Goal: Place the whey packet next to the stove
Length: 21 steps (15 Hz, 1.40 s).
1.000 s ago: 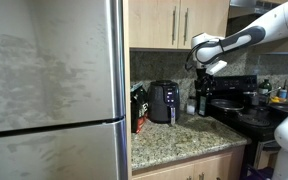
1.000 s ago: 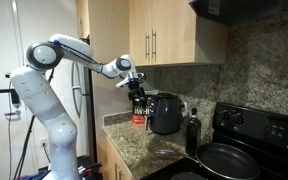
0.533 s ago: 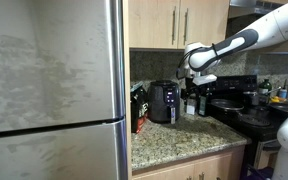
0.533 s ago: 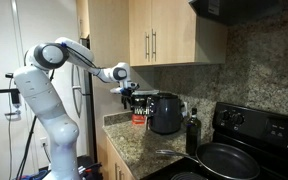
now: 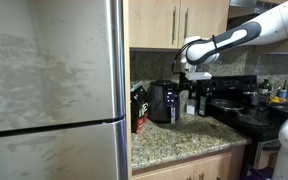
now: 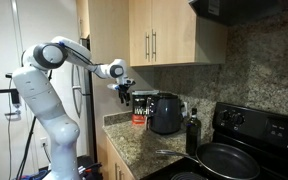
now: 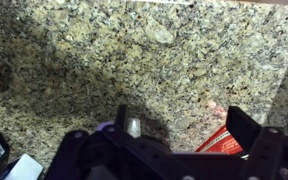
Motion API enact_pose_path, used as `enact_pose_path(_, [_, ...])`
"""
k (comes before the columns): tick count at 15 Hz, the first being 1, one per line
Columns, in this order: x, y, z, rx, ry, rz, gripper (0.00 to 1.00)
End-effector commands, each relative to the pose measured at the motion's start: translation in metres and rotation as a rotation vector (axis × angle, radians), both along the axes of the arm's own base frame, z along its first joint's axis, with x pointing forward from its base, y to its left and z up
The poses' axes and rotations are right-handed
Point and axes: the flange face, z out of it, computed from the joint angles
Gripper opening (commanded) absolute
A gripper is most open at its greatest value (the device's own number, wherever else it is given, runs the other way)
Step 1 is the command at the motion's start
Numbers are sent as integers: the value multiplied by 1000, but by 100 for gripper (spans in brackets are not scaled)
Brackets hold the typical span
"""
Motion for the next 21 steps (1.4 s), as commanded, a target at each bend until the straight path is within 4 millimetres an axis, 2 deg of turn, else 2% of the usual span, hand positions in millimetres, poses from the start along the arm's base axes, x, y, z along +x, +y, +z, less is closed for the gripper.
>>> enact_pose_path(1, [41, 38, -4, 150, -65, -76, 100])
enact_pose_path(3, [67, 63, 18, 236, -140, -143, 100])
enact_pose_path(5, [99, 61, 43, 300, -212, -226, 100])
enact_pose_path(6, [103, 62, 55, 344, -237, -261, 100])
enact_pose_path(7, [80, 61, 39, 275, -213, -204, 100])
enact_pose_path(9, [96, 61, 53, 314, -238, -240, 100])
enact_pose_path(10, [98, 61, 55, 319, -240, -245, 100])
enact_pose_path(11, [105, 66, 48, 309, -266, -274, 100])
enact_pose_path(17, [154, 111, 43, 585, -314, -547, 100])
enact_pose_path(18, [157, 115, 41, 616, -325, -596, 100])
enact_pose_path(19, [141, 104, 44, 558, -315, -530, 100])
enact_pose_path(21, [151, 113, 36, 598, -317, -575, 100])
